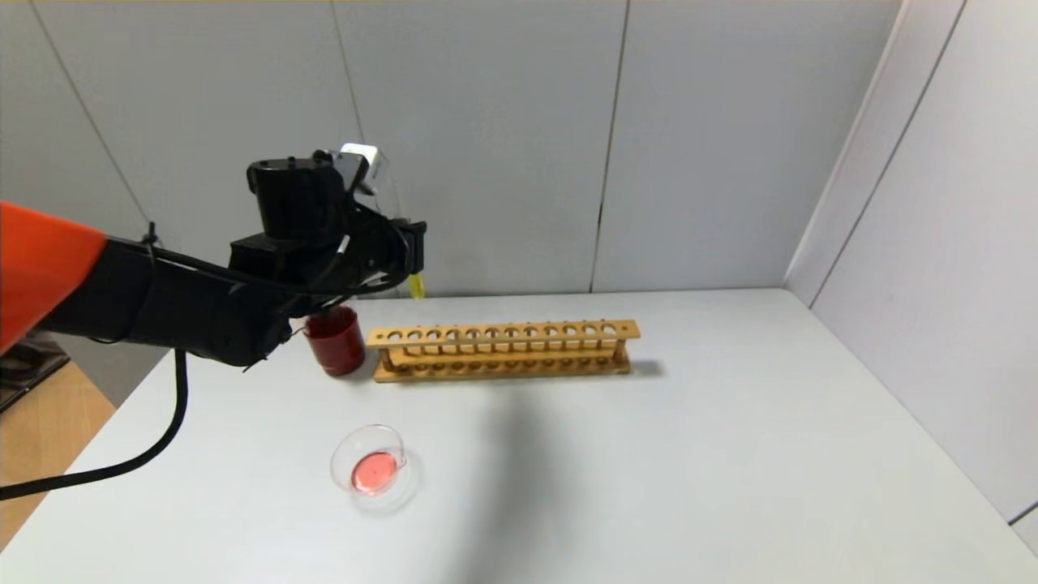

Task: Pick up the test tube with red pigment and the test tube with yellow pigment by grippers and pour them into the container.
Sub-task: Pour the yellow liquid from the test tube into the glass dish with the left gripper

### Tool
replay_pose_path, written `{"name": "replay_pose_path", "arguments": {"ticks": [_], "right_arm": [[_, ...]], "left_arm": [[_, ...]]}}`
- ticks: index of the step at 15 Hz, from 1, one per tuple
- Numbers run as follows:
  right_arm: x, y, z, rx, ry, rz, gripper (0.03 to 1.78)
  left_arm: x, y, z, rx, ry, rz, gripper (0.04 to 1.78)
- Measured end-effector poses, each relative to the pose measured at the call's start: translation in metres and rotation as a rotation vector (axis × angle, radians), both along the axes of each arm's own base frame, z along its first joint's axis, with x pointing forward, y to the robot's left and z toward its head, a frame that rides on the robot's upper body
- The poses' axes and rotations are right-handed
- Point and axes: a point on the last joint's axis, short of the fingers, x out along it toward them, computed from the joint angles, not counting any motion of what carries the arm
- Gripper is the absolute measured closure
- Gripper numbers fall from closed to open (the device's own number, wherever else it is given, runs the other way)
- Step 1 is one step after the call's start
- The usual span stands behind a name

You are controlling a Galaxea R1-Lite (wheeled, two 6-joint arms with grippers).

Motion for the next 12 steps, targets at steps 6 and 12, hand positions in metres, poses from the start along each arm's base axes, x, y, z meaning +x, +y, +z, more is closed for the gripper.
{"name": "replay_pose_path", "arguments": {"ticks": [6, 12], "right_arm": [[0.000, 0.000, 0.000, 0.000, 0.000, 0.000, 0.06], [0.000, 0.000, 0.000, 0.000, 0.000, 0.000, 0.06]], "left_arm": [[-0.046, 0.019, 0.012, 0.069, -0.018, -0.006, 1.49], [-0.100, 0.048, 0.002, 0.159, 0.003, -0.099, 1.49]]}}
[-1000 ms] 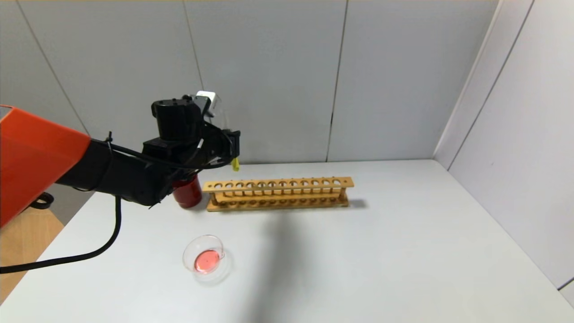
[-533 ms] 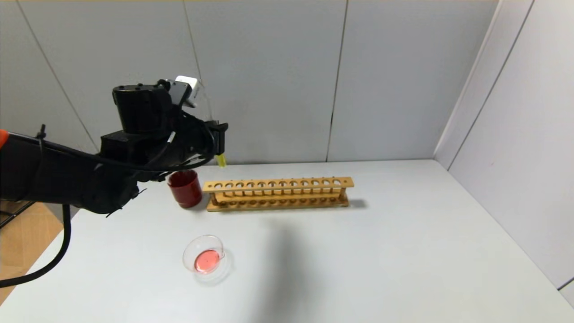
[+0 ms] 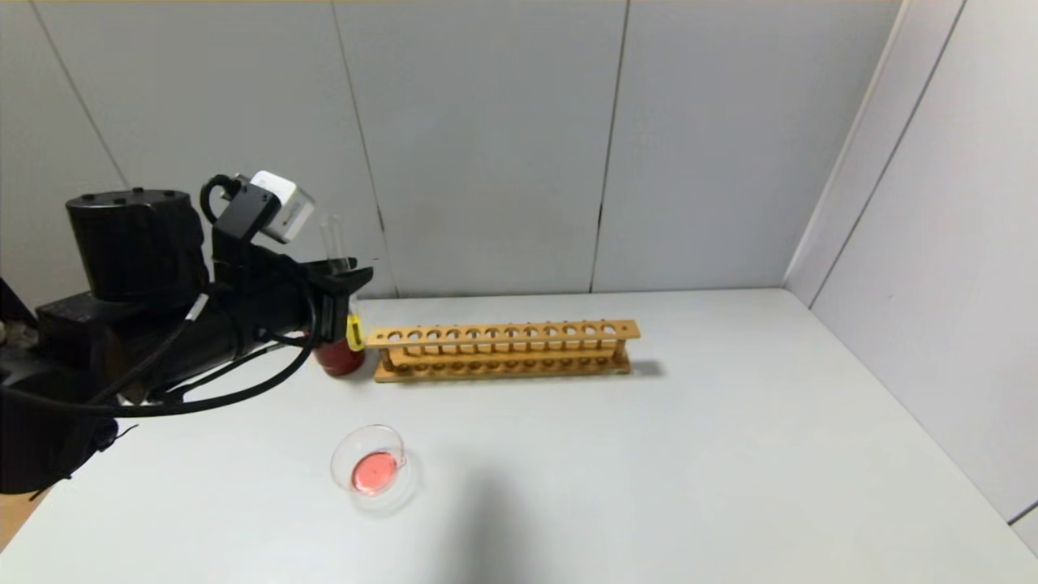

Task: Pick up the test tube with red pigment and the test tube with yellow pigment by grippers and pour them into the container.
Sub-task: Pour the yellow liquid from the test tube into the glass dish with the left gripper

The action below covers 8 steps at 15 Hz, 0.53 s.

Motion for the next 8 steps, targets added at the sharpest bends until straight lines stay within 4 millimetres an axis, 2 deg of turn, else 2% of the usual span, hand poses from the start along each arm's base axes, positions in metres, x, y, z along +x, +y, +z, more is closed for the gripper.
{"name": "replay_pose_path", "arguments": {"ticks": [4, 8], "right_arm": [[0.000, 0.000, 0.000, 0.000, 0.000, 0.000, 0.06], [0.000, 0.000, 0.000, 0.000, 0.000, 0.000, 0.06]], "left_arm": [[-0.025, 0.012, -0.020, 0.067, 0.033, 0.005, 1.49], [-0.032, 0.022, -0.038, 0.072, 0.026, 0.033, 1.49]]}}
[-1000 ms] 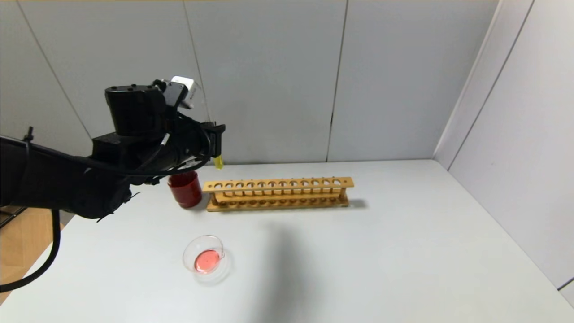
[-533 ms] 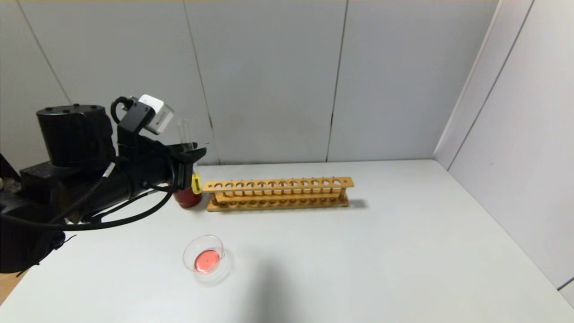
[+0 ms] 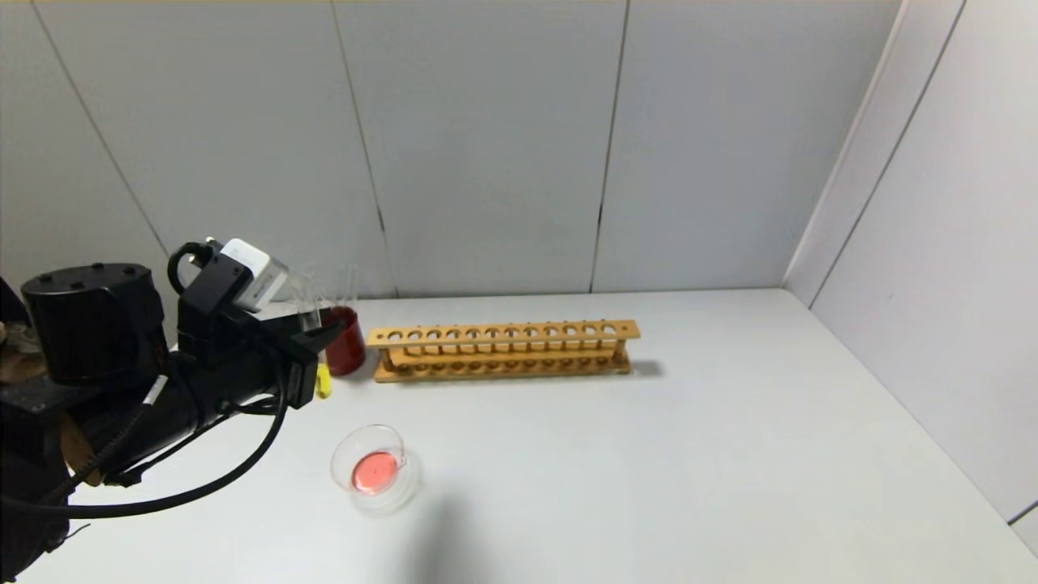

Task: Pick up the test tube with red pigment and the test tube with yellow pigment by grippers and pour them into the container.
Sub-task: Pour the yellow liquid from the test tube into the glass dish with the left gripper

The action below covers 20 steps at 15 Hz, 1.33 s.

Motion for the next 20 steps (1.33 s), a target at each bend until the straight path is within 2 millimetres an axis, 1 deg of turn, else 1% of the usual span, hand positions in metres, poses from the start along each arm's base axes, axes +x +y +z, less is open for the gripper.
{"name": "replay_pose_path", "arguments": {"ticks": [3, 5, 10, 12, 15, 18, 20], "right_arm": [[0.000, 0.000, 0.000, 0.000, 0.000, 0.000, 0.06], [0.000, 0.000, 0.000, 0.000, 0.000, 0.000, 0.06], [0.000, 0.000, 0.000, 0.000, 0.000, 0.000, 0.06], [0.000, 0.000, 0.000, 0.000, 0.000, 0.000, 0.06], [0.000, 0.000, 0.000, 0.000, 0.000, 0.000, 0.06], [0.000, 0.000, 0.000, 0.000, 0.000, 0.000, 0.06], [0.000, 0.000, 0.000, 0.000, 0.000, 0.000, 0.06]], "left_arm": [[0.008, 0.007, -0.009, 0.013, -0.058, 0.029, 1.49], [0.016, 0.016, -0.015, 0.084, -0.108, 0.042, 1.49], [0.023, 0.035, -0.028, 0.257, -0.136, -0.062, 1.49], [0.024, 0.039, -0.032, 0.333, -0.158, -0.103, 1.49], [0.024, 0.045, -0.033, 0.451, -0.169, -0.135, 1.49], [0.015, 0.049, -0.033, 0.526, -0.114, -0.157, 1.49], [0.012, 0.052, -0.033, 0.603, -0.125, -0.170, 1.49]]}}
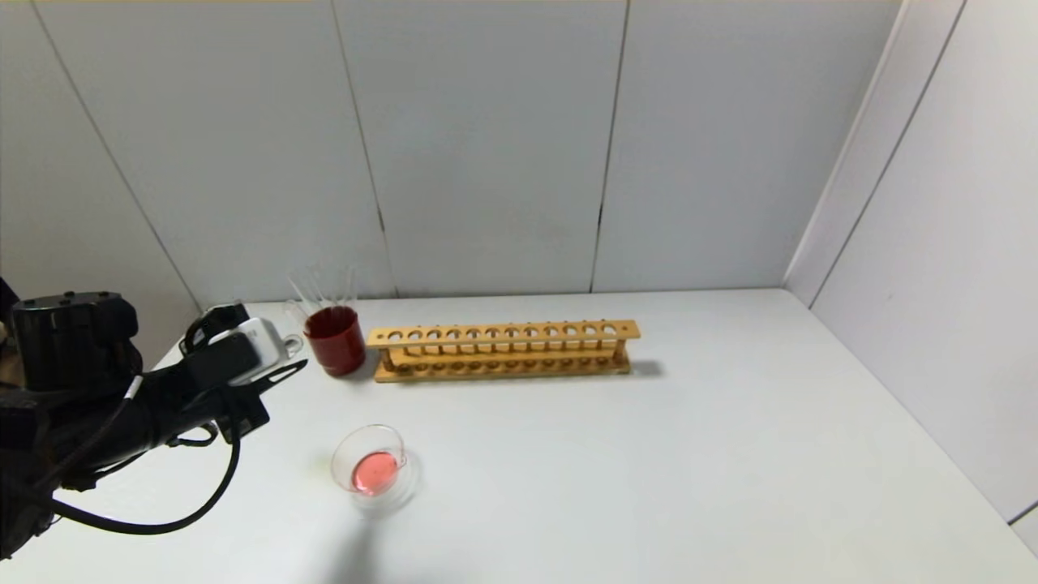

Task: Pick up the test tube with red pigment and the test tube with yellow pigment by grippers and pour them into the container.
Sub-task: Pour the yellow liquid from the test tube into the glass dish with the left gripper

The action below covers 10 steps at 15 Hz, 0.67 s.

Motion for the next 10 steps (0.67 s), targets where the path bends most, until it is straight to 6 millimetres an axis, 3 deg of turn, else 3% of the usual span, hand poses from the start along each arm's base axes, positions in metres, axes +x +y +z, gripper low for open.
{"name": "replay_pose_path", "arguments": {"ticks": [6, 10], "right_arm": [[0.000, 0.000, 0.000, 0.000, 0.000, 0.000, 0.06], [0.000, 0.000, 0.000, 0.000, 0.000, 0.000, 0.06]], "left_arm": [[0.000, 0.001, -0.009, 0.240, -0.010, -0.084, 1.49], [0.002, 0.001, -0.016, 0.302, -0.013, -0.109, 1.49]]}}
